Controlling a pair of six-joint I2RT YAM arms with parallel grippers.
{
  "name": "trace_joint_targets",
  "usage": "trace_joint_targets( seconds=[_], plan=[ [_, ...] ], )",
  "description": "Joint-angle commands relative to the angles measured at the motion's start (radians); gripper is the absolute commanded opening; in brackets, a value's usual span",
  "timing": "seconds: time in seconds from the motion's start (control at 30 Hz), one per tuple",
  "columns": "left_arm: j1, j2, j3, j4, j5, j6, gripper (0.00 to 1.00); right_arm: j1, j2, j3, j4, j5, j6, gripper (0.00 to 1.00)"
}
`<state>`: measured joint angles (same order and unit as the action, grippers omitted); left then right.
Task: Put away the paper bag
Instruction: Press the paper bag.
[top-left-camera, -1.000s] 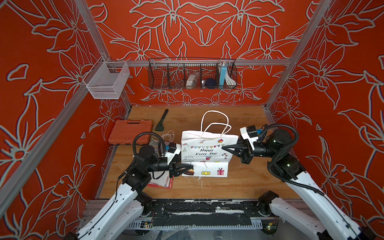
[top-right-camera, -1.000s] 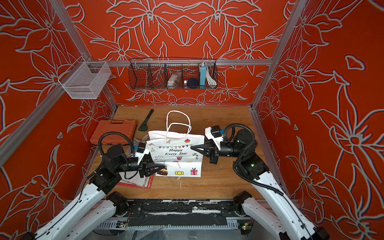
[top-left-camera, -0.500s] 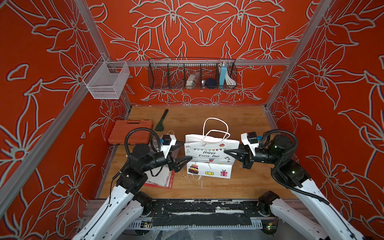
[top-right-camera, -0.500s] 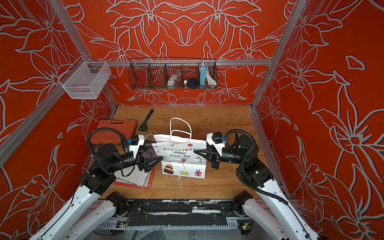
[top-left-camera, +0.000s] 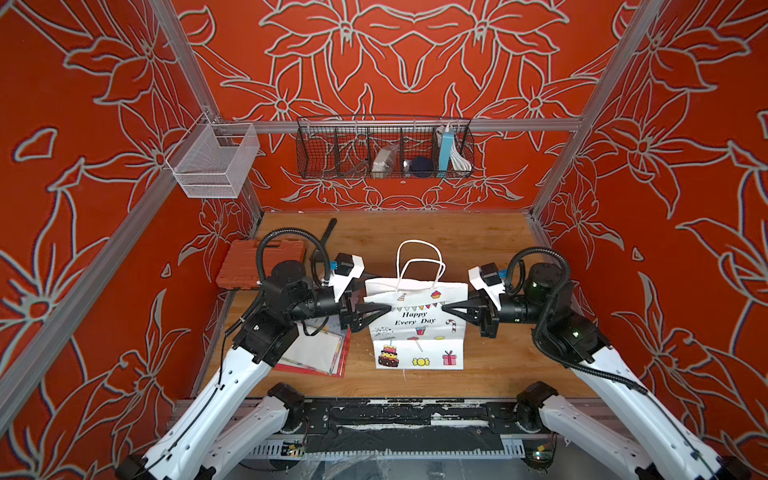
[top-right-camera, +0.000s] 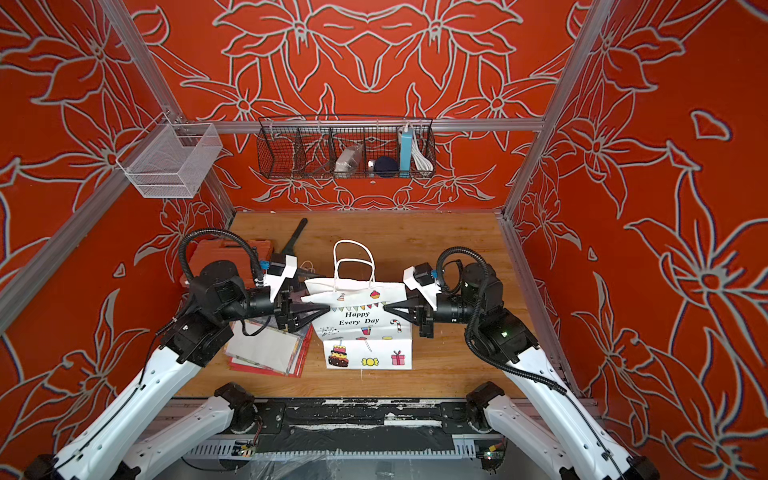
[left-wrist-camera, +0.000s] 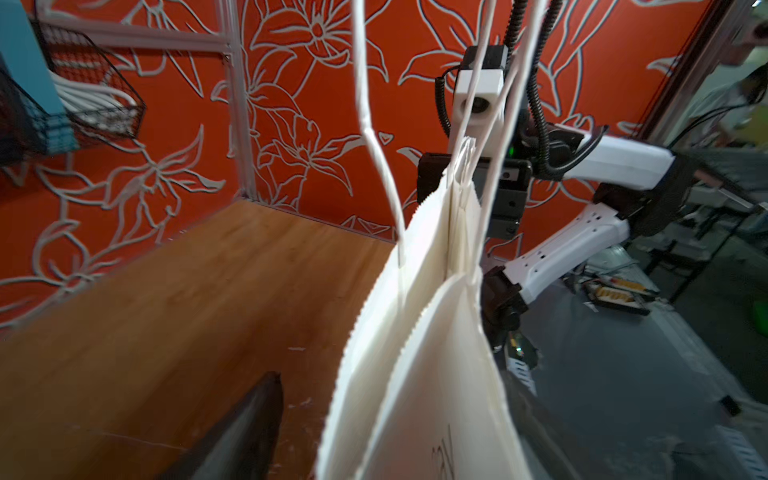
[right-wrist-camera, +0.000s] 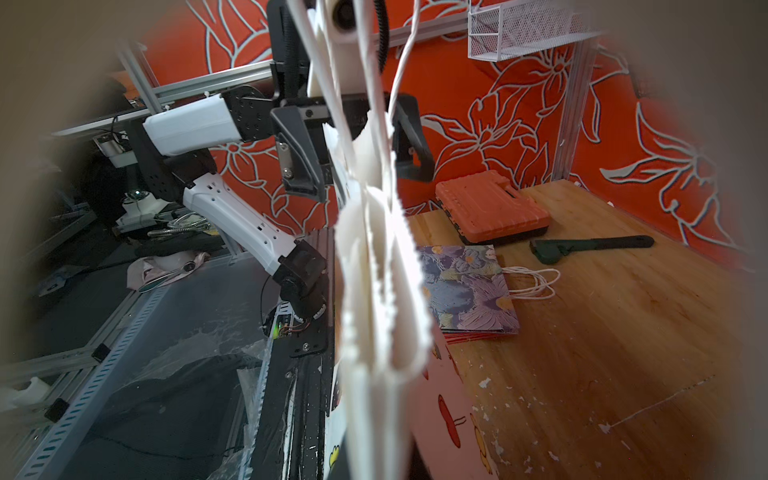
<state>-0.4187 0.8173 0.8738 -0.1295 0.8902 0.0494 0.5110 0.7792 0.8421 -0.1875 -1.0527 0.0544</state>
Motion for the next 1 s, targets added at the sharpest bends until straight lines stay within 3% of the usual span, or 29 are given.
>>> trace_joint_targets(
  seconds=[0.0, 0.2, 0.27, 0.33, 0.37, 0.47, 0.6, 0.7, 0.77, 0.87, 0.97],
  plan=[
    [0.003, -0.012, -0.023, 0.083, 0.109, -0.002, 0.64, 0.003, -0.019, 0.029, 0.056, -0.047, 0.015, 0.00],
    [0.003, -0.023, -0.056, 0.222, 0.188, -0.084, 0.41, 0.003, -0.023, 0.019, 0.072, -0.021, 0.032, 0.00],
    [0.003, -0.028, -0.067, 0.261, 0.201, -0.121, 0.27, 0.003, -0.023, 0.010, 0.089, -0.023, 0.046, 0.00],
    [0.003, -0.036, -0.076, 0.265, 0.197, -0.123, 0.04, 0.003, -0.025, 0.005, 0.102, -0.026, 0.058, 0.00],
    [0.004, -0.041, -0.078, 0.254, 0.192, -0.115, 0.00, 0.003, -0.027, 0.005, 0.103, -0.027, 0.059, 0.00],
    [0.004, -0.046, -0.073, 0.219, 0.193, -0.094, 0.00, 0.002, -0.036, 0.013, 0.092, -0.027, 0.060, 0.00],
    [0.005, -0.029, -0.072, 0.200, 0.190, -0.095, 0.00, 0.003, -0.043, 0.056, 0.094, -0.048, 0.073, 0.26],
    [0.005, -0.011, -0.075, 0.216, 0.211, -0.116, 0.00, 0.003, -0.038, 0.087, 0.100, -0.044, 0.073, 0.28],
    [0.005, -0.003, -0.075, 0.224, 0.216, -0.125, 0.00, 0.002, -0.031, 0.096, 0.092, -0.035, 0.060, 0.24],
    [0.006, 0.002, -0.073, 0.226, 0.212, -0.132, 0.00, 0.003, -0.014, 0.088, 0.102, -0.040, 0.060, 0.00],
    [0.005, 0.000, -0.072, 0.226, 0.198, -0.137, 0.00, 0.003, -0.015, 0.063, 0.101, -0.047, 0.059, 0.00]
  ],
)
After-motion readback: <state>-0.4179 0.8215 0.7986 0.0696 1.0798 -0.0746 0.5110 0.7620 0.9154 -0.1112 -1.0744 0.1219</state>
